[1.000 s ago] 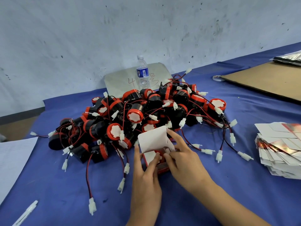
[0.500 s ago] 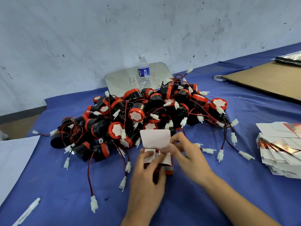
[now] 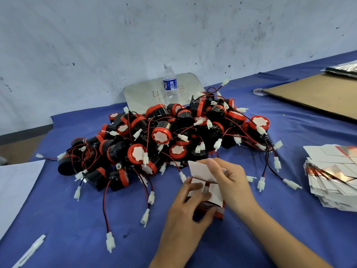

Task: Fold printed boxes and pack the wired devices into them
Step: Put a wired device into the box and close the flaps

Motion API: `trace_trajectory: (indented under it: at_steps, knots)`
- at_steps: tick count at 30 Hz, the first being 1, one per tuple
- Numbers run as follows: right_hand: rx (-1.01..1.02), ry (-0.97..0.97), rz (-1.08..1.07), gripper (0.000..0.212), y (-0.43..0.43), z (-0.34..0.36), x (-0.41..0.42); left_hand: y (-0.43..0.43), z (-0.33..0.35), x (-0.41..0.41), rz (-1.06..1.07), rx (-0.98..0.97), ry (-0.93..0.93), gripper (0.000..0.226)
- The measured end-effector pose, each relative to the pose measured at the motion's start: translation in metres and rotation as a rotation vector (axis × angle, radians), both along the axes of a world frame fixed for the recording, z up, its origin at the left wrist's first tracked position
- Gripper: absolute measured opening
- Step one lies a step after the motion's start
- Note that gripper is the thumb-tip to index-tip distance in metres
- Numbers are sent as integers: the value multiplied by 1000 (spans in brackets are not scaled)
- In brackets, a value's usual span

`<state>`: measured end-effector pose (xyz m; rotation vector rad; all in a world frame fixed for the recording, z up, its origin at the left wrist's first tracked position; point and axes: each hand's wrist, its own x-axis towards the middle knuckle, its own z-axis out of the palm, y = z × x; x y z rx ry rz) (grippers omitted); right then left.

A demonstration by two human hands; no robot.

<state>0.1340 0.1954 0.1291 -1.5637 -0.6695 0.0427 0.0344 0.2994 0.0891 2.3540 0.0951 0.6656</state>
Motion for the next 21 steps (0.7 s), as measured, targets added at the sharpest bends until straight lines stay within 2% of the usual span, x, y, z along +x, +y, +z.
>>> trace_trajectory:
  at_steps: [3, 7, 9, 11, 14, 16, 21]
  knots:
    - [-109, -60, 29, 18, -1, 0, 3, 1, 1, 0, 24, 67, -13, 25]
    - [-160, -79, 67, 26, -1, -2, 7, 1, 0, 1, 80, 108, -85, 29]
    - [-160, -99, 155, 33, -2, -1, 6, 0, 2, 0, 126, 50, -124, 37]
    - [-249, -197, 226, 33, 0, -4, 5, 2, 3, -1, 225, -93, -160, 49]
    - [-423, -323, 281, 31, 2, -9, 8, 11, 2, -2, 324, -341, -121, 46]
    - [-464, -344, 279, 31, 1, -10, 9, 13, 1, -2, 311, -349, -92, 40]
    - [-453, -408, 243, 31, 2, -13, 6, 12, 3, -2, 295, -324, -158, 30]
